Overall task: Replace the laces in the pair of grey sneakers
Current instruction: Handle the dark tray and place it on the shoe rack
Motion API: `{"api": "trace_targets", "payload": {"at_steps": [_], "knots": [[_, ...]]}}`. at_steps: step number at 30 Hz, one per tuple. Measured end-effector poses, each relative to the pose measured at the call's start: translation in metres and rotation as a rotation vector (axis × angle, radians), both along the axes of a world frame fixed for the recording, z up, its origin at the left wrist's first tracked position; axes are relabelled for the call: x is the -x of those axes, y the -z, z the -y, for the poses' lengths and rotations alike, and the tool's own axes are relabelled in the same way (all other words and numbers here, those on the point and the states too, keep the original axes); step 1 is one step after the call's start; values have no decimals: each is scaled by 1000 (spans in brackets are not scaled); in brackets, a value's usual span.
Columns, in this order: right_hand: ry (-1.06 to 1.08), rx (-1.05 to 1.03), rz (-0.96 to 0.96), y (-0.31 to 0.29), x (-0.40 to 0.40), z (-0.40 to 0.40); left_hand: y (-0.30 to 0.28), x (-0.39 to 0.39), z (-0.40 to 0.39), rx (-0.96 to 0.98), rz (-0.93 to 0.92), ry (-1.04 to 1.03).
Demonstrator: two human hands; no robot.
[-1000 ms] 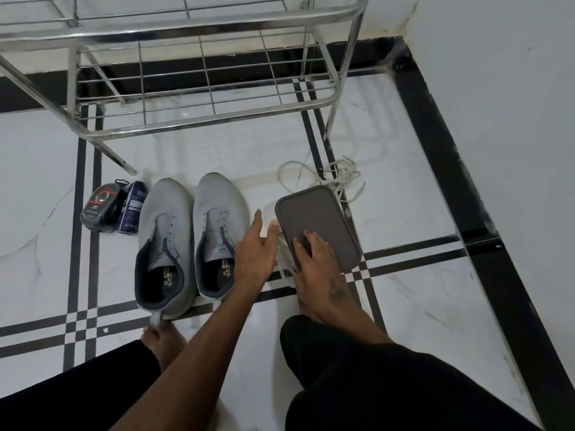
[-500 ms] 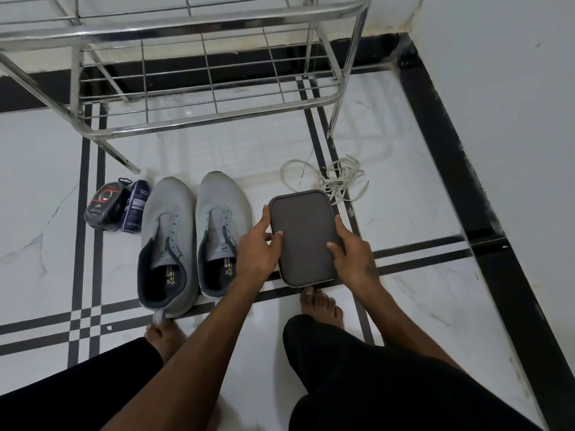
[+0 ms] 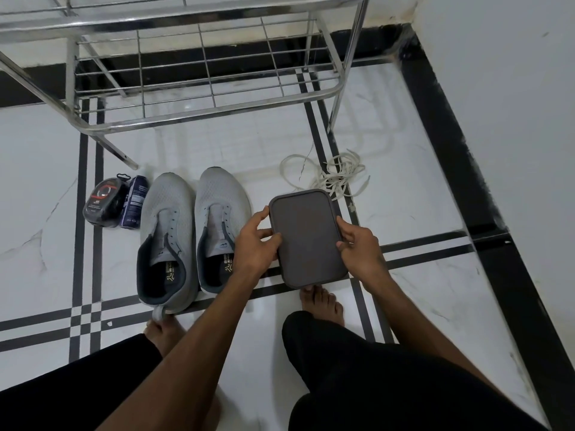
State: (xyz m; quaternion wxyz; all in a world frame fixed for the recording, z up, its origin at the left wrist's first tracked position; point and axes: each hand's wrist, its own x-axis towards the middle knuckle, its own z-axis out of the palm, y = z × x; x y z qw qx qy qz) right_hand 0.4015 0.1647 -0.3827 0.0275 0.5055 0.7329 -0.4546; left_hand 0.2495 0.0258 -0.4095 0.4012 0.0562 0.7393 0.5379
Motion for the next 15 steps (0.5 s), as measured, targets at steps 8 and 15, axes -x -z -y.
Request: {"api": "trace_targets", "payload": {"at_steps": [8,15], "knots": [[-23,-46,42,-1,6,-1,3,3,-3,86,-121,43],[-81,-92,121,-1,12,-16,6,5,-6,129,-168,73]]}}
